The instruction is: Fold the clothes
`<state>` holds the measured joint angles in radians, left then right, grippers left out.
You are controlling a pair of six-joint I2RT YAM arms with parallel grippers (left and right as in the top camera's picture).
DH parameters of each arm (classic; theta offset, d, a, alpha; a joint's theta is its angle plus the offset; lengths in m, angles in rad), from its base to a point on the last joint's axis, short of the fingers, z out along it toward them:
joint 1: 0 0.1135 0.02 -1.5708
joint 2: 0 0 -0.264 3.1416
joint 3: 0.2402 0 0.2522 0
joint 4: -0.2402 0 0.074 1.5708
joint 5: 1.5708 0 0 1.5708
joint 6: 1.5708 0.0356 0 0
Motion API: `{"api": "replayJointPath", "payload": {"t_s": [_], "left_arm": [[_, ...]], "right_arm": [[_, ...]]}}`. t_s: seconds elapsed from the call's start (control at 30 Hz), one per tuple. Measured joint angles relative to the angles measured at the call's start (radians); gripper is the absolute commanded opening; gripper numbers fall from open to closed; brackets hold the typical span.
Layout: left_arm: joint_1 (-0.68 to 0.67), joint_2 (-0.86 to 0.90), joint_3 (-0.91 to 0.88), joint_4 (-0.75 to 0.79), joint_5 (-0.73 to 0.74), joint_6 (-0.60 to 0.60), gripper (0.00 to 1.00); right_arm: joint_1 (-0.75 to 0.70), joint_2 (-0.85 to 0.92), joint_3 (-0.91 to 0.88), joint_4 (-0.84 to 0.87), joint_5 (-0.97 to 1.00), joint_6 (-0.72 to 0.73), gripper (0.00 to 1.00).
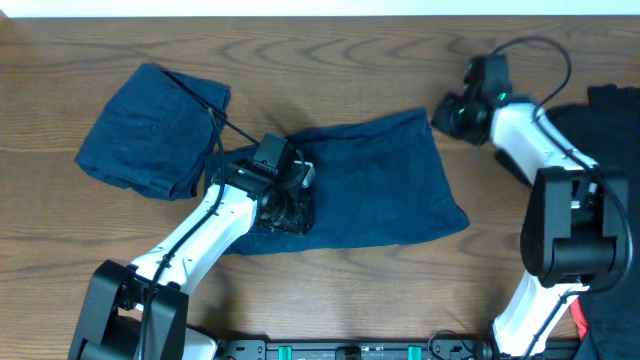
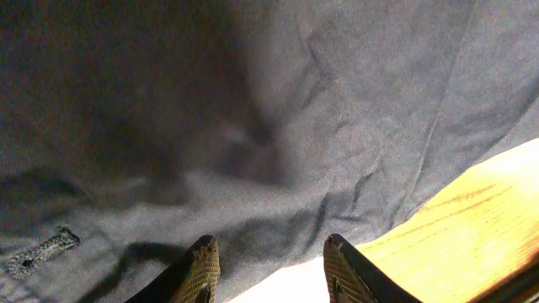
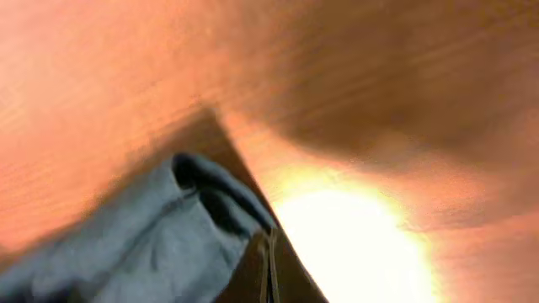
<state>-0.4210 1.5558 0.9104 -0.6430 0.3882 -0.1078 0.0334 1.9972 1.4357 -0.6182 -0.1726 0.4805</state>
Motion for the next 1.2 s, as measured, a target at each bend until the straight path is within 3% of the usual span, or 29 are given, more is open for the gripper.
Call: {"api": "replayJointPath", "payload": {"t_s": [0.13, 0.37, 0.57, 0.63, 0.83, 1.0, 1.2], "left_arm": [[0.000, 0.000, 0.000, 0.001, -0.002, 0.000, 0.43], [0.000, 0.000, 0.000, 0.021, -0.002, 0.000, 0.43], [0.000, 0.000, 0.000, 0.016, -0.002, 0.000, 0.44], [0.000, 0.000, -0.001, 0.016, -0.003, 0.003, 0.52], [0.000, 0.000, -0.001, -0.011, -0.013, 0.000, 0.56], [0.000, 0.000, -0.001, -0.045, -0.072, 0.000, 0.57], [0.000, 0.000, -0.001, 0.019, -0.093, -0.001, 0.58]], "right_arm": [[-0.006, 0.000, 0.105, -0.157, -0.007, -0.111, 0.01], [0.096, 0.039, 0.108, -0.131, -0.035, -0.149, 0.01], [0.154, 0.190, 0.105, 0.012, -0.054, -0.018, 0.01], [0.146, 0.208, 0.108, 0.098, -0.068, 0.048, 0.01], [0.103, 0.248, 0.113, 0.245, -0.119, 0.168, 0.01], [0.033, 0.245, 0.119, 0.190, -0.176, 0.142, 0.01], [-0.046, 0.171, 0.104, -0.029, -0.212, -0.056, 0.01]]}}
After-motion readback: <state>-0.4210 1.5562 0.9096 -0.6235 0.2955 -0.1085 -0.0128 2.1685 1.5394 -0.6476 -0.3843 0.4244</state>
